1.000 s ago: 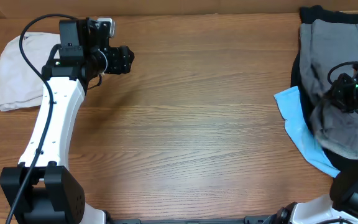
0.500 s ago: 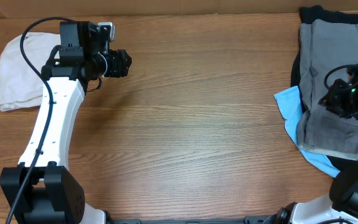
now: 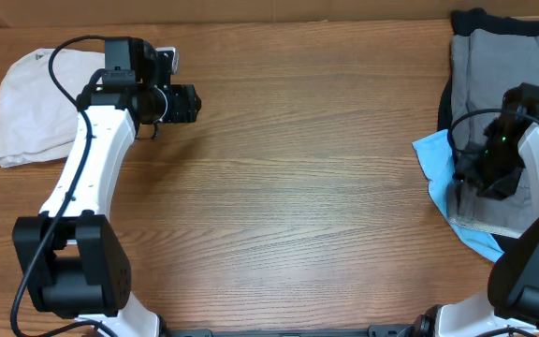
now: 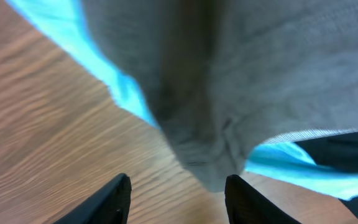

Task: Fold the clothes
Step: 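Reach the right gripper to the grey shorts on the right pile and grasp, then drag the grey shorts with the right gripper to the table center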

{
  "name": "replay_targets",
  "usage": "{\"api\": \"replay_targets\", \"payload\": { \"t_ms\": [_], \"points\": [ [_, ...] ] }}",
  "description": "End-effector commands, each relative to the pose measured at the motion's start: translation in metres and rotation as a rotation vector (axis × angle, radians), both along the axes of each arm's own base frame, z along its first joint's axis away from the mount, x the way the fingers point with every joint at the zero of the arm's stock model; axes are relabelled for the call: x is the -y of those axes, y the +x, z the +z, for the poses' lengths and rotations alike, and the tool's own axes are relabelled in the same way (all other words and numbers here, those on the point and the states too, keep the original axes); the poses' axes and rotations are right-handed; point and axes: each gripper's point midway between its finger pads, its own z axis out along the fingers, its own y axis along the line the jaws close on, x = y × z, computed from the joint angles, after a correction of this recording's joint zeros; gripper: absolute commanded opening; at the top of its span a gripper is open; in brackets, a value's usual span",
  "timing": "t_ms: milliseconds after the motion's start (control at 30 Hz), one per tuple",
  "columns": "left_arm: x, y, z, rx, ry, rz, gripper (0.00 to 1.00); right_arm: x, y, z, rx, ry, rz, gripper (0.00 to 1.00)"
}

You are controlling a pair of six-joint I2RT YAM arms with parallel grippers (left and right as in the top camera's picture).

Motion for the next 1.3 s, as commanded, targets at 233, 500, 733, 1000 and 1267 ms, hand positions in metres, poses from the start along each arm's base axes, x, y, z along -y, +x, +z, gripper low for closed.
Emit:
{"api": "replay_targets", "payload": {
  "t_ms": [233,500,733,1000,1267],
  "points": [
    [-0.003,0.008,0.002,0.015,0.004,0.011,0.65,0.012,-0.016,-0.034,-0.020,-0.095,-0.096,0.52],
    [-0.003,0.014,0.005,0.041,0.004,0.010,0.63,0.024,-0.001,-0.034,0.045,-0.158,-0.141,0.04],
    [-0.021,0.017,0.007,0.050,0.072,0.065,0.52,0.022,0.019,-0.002,0.100,-0.149,-0.158,0.04],
    [-0.058,0.024,0.058,0.111,0.038,0.187,0.51,-0.053,0.068,0.100,0.271,-0.001,0.089,0.04],
    [-0.100,0.018,0.091,0.115,0.047,0.272,0.54,-0.195,0.096,0.142,0.453,0.107,0.398,0.04]
  ]
}}
